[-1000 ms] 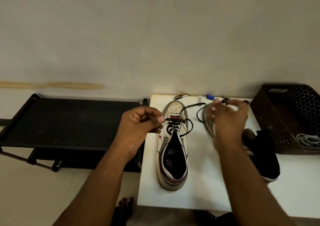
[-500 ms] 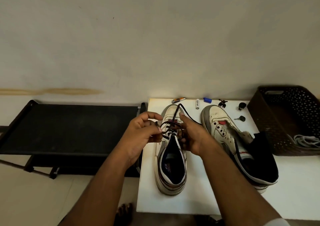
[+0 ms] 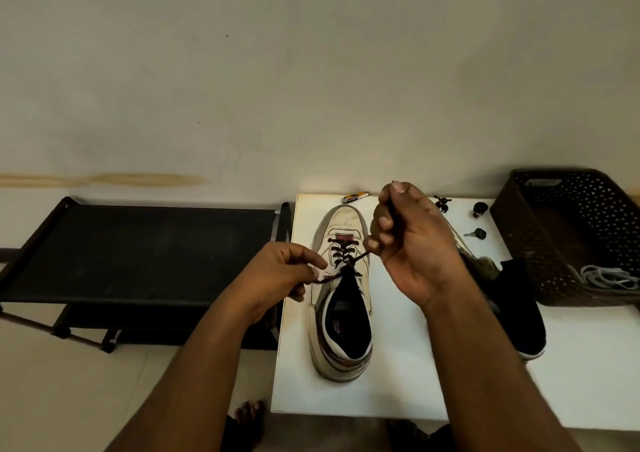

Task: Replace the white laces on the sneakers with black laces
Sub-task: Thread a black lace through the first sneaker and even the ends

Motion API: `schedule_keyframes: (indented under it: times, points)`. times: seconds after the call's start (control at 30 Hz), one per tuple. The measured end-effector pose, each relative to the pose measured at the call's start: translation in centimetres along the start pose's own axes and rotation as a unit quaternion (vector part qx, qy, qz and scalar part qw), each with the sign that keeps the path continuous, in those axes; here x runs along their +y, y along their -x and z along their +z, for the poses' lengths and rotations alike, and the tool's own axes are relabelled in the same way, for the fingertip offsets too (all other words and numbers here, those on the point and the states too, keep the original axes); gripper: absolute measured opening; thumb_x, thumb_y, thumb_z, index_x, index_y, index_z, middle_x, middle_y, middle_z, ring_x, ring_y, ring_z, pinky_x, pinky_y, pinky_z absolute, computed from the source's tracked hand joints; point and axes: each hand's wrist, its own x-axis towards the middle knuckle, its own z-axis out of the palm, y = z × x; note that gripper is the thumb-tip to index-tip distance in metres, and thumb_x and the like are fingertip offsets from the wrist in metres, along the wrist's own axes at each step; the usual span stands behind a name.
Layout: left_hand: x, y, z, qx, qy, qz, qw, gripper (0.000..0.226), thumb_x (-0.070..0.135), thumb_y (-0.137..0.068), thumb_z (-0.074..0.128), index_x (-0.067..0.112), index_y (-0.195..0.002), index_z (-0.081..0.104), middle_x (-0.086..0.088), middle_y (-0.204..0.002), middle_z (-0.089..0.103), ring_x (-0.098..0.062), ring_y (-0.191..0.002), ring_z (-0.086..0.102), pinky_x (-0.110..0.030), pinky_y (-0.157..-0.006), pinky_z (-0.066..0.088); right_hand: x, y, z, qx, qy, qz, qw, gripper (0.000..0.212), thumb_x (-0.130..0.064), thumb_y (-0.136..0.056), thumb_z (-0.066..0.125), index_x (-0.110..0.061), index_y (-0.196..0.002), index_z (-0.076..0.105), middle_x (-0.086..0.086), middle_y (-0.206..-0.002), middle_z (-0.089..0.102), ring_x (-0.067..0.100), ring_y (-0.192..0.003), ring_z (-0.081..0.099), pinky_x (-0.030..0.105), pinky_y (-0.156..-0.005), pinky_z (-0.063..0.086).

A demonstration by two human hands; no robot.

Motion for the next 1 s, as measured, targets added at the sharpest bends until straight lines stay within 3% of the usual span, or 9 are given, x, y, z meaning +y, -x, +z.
schedule_keyframes:
  times: [0.13,0.23,0.33,0.43,0.57,0.7,0.8,0.9,1.0]
  points:
    - [-0.8,-0.1,-0.1,0.084,-0.124,0.009,0.989,0.013,0.024,-0.092,0.063,0.022,-0.102,0.071,0.004,-0.088,0.067,-0.008,-0.071,0.059,-0.027,-0.067,0.053,0.0,1.1,-0.8,0.034,0.016,0.002,0.999,0.024,-0.023,-0.098,0.048,-0.015,-0.079,0.06,0.001,-0.058,0.047,0.013,-0.046,0.038,0.022,-0.046,0.036]
    - [0.7,0.8,1.6,-0.025,-0.038,0.052,0.998,0.034,0.047,-0.08,0.067,0.042,-0.113,0.063,0.016,-0.107,0.064,-0.002,-0.097,0.061,-0.018,-0.075,0.049,0.9,1.4,-1.3,0.041,0.034,0.015,0.998,0.023,-0.021,-0.099,0.046,-0.015,-0.084,0.063,0.002,-0.062,0.051,0.016,-0.052,0.042,0.026,-0.049,0.039]
    - [0.9,0.9,4.8,-0.034,-0.056,0.105,0.992,0.032,0.037,-0.077,0.077,0.043,-0.106,0.065,0.023,-0.1,0.064,0.005,-0.097,0.061,-0.002,-0.068,0.042,1.1,1.2,-1.1,0.014,0.011,0.005,1.0,0.024,-0.02,-0.099,0.046,-0.015,-0.083,0.064,0.002,-0.061,0.047,0.014,-0.048,0.039,0.025,-0.047,0.037]
    - [-0.2,-0.1,5.9,0.058,-0.081,0.118,0.988,0.017,0.027,-0.077,0.08,0.03,-0.093,0.074,0.013,-0.09,0.069,-0.001,-0.091,0.064,-0.002,-0.068,0.043,0.6,0.9,-0.2,-0.022,0.007,-0.013,1.0,0.03,-0.018,-0.099,0.045,-0.017,-0.076,0.065,0.0,-0.056,0.04,0.011,-0.044,0.029,0.021,-0.043,0.027]
    - [-0.4,-0.6,5.1,0.053,-0.052,0.105,0.992,0.019,0.018,-0.079,0.079,0.029,-0.094,0.075,0.006,-0.092,0.072,0.001,-0.087,0.065,-0.002,-0.065,0.046,0.1,1.0,0.7,-0.039,0.033,-0.064,0.997,0.031,-0.015,-0.1,0.044,-0.015,-0.076,0.063,0.0,-0.053,0.035,0.01,-0.043,0.022,0.023,-0.045,0.017]
    - [-0.5,-0.3,4.1,0.07,-0.047,0.095,0.992,0.03,0.019,-0.075,0.082,0.024,-0.103,0.075,0.007,-0.094,0.072,0.003,-0.084,0.065,-0.001,-0.062,0.045,1.4,1.4,0.5,-0.031,-0.012,-0.096,0.995,0.023,-0.017,-0.094,0.047,-0.014,-0.079,0.064,0.004,-0.056,0.045,0.014,-0.046,0.04,0.025,-0.048,0.037]
    - [-0.7,-0.1,2.9,0.047,-0.046,0.108,0.992,0.045,0.023,-0.072,0.084,0.025,-0.115,0.07,0.013,-0.106,0.069,0.008,-0.095,0.061,0.001,-0.068,0.043,2.5,0.8,-2.1,0.03,-0.065,-0.089,0.994,0.02,-0.023,-0.097,0.045,-0.015,-0.092,0.062,0.006,-0.072,0.061,0.02,-0.069,0.062,0.039,-0.072,0.053]
    - [-0.6,0.1,2.5,0.049,-0.041,0.121,0.991,0.042,0.02,-0.07,0.085,0.028,-0.109,0.072,0.018,-0.1,0.07,0.011,-0.093,0.063,-0.001,-0.071,0.043,4.2,0.7,-4.5,0.077,0.162,0.009,0.984,0.028,-0.042,-0.092,0.051,-0.031,-0.116,0.06,-0.002,-0.112,0.068,0.014,-0.109,0.061,0.039,-0.094,0.046]
    - [-0.4,0.2,2.7,0.059,-0.033,0.152,0.986,0.038,0.011,-0.07,0.084,0.028,-0.103,0.074,0.014,-0.094,0.074,0.005,-0.091,0.067,-0.007,-0.076,0.048,6.6,1.4,-3.9,0.011,0.257,0.093,0.962,0.018,-0.029,-0.091,0.06,-0.027,-0.107,0.069,-0.003,-0.105,0.072,0.013,-0.105,0.064,0.025,-0.084,0.05]
